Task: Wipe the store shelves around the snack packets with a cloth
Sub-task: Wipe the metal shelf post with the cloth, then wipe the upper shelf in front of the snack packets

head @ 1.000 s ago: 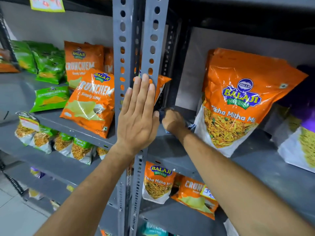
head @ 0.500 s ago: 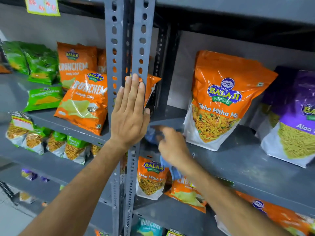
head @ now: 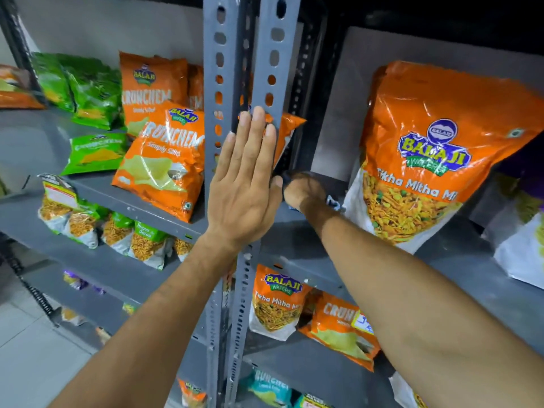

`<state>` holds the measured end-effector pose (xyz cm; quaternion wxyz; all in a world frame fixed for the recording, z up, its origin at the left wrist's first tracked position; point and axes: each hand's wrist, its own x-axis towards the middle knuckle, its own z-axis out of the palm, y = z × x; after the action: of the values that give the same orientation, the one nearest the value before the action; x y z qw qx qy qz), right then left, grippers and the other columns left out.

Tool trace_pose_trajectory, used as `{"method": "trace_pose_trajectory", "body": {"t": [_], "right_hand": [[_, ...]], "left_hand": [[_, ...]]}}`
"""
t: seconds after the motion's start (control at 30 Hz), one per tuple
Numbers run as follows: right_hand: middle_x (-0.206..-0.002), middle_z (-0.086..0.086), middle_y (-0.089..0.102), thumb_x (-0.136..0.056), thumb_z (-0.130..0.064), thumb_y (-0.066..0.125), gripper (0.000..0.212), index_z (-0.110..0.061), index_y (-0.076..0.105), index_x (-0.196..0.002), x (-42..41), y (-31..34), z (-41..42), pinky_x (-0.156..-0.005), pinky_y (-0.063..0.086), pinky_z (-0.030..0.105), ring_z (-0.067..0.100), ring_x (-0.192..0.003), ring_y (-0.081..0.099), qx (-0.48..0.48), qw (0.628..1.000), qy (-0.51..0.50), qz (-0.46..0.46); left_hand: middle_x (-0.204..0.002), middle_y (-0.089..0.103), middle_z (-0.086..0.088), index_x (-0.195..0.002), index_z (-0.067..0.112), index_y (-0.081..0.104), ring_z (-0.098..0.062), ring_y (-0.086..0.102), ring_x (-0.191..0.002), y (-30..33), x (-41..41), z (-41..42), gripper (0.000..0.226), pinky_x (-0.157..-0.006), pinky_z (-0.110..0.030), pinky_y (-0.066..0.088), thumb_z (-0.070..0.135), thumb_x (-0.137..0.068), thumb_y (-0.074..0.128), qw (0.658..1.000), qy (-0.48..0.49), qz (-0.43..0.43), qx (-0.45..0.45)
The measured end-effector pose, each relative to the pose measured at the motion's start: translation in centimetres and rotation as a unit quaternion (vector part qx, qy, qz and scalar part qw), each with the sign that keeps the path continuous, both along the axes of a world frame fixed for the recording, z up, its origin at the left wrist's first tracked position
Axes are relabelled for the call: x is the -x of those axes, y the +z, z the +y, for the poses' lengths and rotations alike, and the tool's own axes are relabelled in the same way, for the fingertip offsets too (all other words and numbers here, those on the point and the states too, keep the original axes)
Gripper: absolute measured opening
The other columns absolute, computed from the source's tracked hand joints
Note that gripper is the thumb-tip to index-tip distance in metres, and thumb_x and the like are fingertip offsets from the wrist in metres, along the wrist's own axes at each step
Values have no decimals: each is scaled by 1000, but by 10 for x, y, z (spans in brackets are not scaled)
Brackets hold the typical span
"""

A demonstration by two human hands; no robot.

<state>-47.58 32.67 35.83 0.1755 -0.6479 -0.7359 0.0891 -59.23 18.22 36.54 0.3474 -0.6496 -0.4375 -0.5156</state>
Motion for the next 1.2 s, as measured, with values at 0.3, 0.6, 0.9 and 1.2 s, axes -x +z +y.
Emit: {"method": "trace_pose_trajectory", "body": {"t": [0.3, 0.6, 0.9, 1.2], "right_hand": [[-122, 9, 68, -92, -13, 52, 34, -29, 66, -119, -19, 8, -145, -84, 54, 42, 36, -110, 66, -51, 984, 160, -57], [-135, -1, 62, -89, -5, 53, 58, -36, 56, -139, -109, -8, -206, -94, 50, 36, 25, -120, 60, -106, 969, 216, -60], [-154, -4, 49, -104, -10, 46, 51, -33, 45, -150, -205, -12, -225, -109, 38, 35, 18, -140, 45, -103, 980, 167, -25], [-139, -10, 63, -98, -6, 51, 55, -42, 55, -140, -280, -26, -229, -88, 51, 35, 15, -114, 63, -122, 984, 119, 40]], "left_hand": [[-166, 22, -33, -158, -9, 20, -34, 7, -159, 1, -4, -8, 70, -131, -53, 11, 9, -101, 55, 999, 26, -9, 18], [-172, 11, -22, -162, -2, 17, -33, 5, -162, -37, -38, -40, 61, -132, -51, 11, 15, -108, 38, 983, 11, 144, 113], [-174, 13, -14, -164, 4, 18, -24, 7, -162, -65, -104, -53, 102, -132, -38, 4, 76, -94, -4, 886, 16, 43, 462], [-173, 20, -15, -163, 3, 22, -26, 17, -161, -62, -115, -54, 118, -132, -42, 14, 85, -85, -11, 853, 77, 75, 512]]}}
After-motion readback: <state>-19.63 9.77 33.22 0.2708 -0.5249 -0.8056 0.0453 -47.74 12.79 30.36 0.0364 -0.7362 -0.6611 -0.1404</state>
